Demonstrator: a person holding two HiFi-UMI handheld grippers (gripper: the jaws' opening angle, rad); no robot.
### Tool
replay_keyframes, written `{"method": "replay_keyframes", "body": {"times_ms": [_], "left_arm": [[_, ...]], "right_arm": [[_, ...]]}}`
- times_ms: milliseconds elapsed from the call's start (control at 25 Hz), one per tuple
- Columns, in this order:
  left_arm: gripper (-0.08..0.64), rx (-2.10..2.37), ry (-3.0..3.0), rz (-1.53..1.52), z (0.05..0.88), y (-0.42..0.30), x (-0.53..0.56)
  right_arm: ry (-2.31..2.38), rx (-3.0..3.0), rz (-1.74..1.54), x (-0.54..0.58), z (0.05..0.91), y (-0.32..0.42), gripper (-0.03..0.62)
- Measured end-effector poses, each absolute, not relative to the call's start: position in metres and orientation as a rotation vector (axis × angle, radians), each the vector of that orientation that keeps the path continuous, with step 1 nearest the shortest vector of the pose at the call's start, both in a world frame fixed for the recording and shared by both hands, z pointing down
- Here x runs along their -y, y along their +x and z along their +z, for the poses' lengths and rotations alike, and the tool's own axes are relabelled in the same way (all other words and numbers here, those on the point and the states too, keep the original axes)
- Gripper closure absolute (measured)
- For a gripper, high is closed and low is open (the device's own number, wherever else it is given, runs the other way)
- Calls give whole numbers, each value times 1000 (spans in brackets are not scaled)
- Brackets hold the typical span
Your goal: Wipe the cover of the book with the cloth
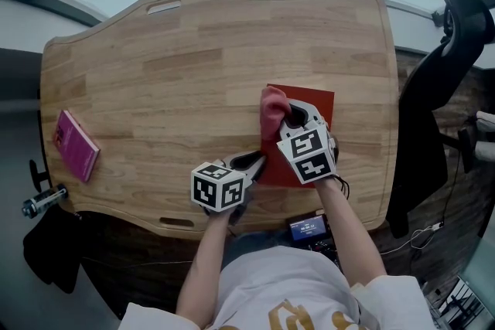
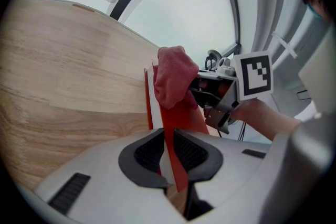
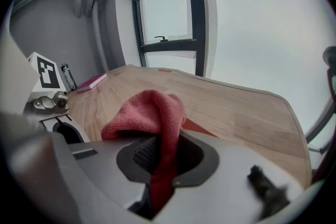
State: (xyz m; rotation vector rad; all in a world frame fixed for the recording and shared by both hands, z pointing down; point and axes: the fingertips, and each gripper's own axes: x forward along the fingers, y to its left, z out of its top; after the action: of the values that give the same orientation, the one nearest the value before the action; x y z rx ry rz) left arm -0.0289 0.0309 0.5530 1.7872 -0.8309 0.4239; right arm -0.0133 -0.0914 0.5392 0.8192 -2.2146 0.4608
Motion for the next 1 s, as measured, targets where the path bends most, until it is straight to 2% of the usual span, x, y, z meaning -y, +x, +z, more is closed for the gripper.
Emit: {"method": "replay_keyframes", "body": {"times_ms": [1000], "left_arm": [[495, 882, 1812, 429, 552, -30, -30]], "right_arm": [[922, 2195, 481, 107, 538, 23, 534]]}}
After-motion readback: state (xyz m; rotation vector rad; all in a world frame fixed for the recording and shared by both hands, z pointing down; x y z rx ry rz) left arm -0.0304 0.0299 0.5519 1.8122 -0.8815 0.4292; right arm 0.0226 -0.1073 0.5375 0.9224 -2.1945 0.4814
